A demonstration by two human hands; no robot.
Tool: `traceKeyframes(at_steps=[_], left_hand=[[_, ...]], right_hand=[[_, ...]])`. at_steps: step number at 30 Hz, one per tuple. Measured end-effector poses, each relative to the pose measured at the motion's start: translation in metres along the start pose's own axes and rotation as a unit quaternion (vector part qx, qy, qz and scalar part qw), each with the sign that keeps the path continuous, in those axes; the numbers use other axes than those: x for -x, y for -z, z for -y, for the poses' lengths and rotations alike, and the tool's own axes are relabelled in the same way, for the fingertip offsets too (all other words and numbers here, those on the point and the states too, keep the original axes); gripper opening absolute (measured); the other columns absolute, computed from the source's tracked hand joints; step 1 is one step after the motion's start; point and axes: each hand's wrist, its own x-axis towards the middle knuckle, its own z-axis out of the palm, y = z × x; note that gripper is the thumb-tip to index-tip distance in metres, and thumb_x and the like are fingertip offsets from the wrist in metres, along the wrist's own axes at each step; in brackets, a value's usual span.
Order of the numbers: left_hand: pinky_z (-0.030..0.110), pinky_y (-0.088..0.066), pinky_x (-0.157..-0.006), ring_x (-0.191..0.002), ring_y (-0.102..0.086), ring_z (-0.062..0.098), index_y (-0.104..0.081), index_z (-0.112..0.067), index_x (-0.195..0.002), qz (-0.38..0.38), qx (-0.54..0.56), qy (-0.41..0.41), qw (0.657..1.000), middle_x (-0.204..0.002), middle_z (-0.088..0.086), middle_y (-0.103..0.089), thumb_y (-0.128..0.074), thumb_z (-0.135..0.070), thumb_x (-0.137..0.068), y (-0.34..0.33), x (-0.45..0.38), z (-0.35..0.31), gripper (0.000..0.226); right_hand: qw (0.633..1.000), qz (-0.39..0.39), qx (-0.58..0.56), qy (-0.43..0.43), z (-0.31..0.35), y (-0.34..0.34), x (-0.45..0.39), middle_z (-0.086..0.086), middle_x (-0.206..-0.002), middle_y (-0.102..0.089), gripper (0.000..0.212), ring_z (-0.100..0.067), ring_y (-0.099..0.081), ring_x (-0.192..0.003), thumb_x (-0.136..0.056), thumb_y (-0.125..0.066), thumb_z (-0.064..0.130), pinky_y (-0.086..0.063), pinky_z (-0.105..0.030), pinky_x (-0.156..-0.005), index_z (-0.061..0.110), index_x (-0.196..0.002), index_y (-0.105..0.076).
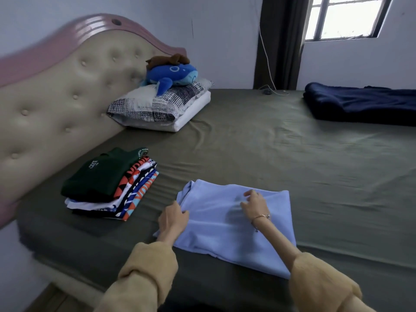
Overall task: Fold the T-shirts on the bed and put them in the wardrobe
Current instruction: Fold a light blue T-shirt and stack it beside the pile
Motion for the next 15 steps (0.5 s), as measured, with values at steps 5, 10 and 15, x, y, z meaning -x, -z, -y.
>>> traceKeyframes(at_steps=[5, 10, 15], left_hand=[[0.038, -0.033, -0.103, -0.132, -0.032, 0.022, -0.026, -0.014, -0.143, -0.069, -0.175, -0.135, 0.973, -0.146, 0.005, -0.031, -0.038, -0.03, -0.097, -0.025, 0.011, -0.024, 0.05], [0.054, 0.007, -0.114, -0.145, 0.011, 0.009, 0.004, -0.03, -0.151, 0.125, -0.168, -0.256, 0.944, -0.159, -0.008, 0.011, -0.019, -0.044, -0.102, -0.059, 0.029, -0.056, 0.057], [0.057, 0.017, -0.109, -0.142, 0.027, 0.023, 0.018, -0.041, -0.146, 0.177, -0.215, -0.272, 0.921, -0.155, 0.0, 0.027, -0.018, -0.054, -0.099, -0.067, 0.04, -0.068, 0.061]], right_hand=[[0.975, -0.144, 0.055, -0.161, -0.037, 0.028, 0.021, -0.016, -0.132, -0.037, 0.055, -0.03, -0.03, -0.126, -0.085, -0.061, 0.029, -0.033, -0.041, -0.097, 0.008, -0.13, -0.036], [0.965, -0.107, -0.013, -0.239, -0.069, 0.039, 0.028, -0.019, -0.127, -0.054, 0.061, -0.034, -0.051, -0.118, -0.086, -0.057, 0.045, -0.041, -0.037, -0.091, -0.001, -0.123, -0.044], [0.983, -0.037, -0.012, -0.18, -0.072, 0.041, 0.028, -0.019, -0.122, -0.057, 0.04, -0.035, -0.055, -0.111, -0.094, -0.049, 0.034, -0.044, -0.034, -0.084, 0.001, -0.115, -0.055]])
